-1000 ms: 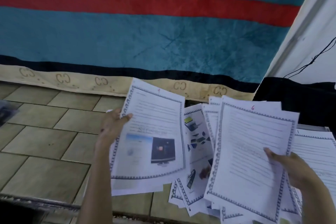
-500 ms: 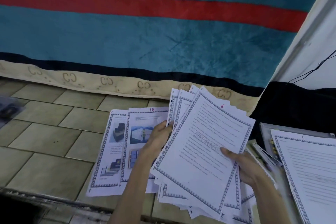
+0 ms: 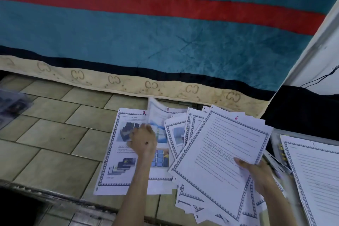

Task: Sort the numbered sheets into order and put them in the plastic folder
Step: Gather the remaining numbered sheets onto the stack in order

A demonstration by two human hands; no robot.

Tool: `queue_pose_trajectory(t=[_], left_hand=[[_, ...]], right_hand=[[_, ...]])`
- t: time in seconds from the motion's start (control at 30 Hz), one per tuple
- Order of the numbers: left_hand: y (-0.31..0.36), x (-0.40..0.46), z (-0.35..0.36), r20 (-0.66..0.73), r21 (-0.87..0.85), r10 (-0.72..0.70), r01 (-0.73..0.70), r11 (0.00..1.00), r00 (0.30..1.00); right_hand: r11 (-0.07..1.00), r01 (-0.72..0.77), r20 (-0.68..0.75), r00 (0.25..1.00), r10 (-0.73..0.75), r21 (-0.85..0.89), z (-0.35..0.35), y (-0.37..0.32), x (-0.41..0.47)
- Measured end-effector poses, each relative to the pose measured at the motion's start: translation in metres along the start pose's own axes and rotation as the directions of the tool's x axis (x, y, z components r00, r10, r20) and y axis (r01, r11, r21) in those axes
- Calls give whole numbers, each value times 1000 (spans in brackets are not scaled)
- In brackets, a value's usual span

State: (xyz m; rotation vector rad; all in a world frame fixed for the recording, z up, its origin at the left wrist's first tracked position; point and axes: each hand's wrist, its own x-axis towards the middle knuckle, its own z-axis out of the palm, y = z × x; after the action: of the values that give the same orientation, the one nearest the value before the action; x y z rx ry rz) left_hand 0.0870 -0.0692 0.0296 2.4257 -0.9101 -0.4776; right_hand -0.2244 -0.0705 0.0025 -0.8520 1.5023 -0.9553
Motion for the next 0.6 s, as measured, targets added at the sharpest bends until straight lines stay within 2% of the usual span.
queue_pose_trajectory(t=[0.1, 0.23, 0.3, 0.37, 0.43, 0.5, 0.53, 0.6], left_hand=[[16, -25, 8, 10, -32, 257, -257, 966, 966], [25, -40, 15, 43, 46, 368, -370, 928, 929], [21, -34, 12, 16, 45, 371, -371, 927, 928], [13, -20, 5, -1, -6, 272, -272, 962, 962], [1, -4, 2, -107, -22, 188, -191, 981, 976], [-3, 0, 5, -183, 30, 200, -198, 980, 962], [-1, -2, 9, -136, -35, 213, -220, 975, 968], [7, -10, 20, 87, -252, 182, -155, 955, 979]], right_hand=[[1000, 17, 15, 1000, -17, -12, -6, 10, 11], [1000, 12, 51, 999, -11, -22, -9, 8, 11], [1000, 17, 58, 998, -16, -11, -9, 6, 9], [999, 32, 67, 997, -32, 11, -10, 8, 10], [999, 24, 64, 998, -27, 35, -13, 9, 9], [999, -12, 58, 998, 9, 51, -8, 2, 1], [998, -27, 43, 999, 24, 56, -7, 0, 1], [998, -45, 21, 999, 44, 53, -13, 1, 0]])
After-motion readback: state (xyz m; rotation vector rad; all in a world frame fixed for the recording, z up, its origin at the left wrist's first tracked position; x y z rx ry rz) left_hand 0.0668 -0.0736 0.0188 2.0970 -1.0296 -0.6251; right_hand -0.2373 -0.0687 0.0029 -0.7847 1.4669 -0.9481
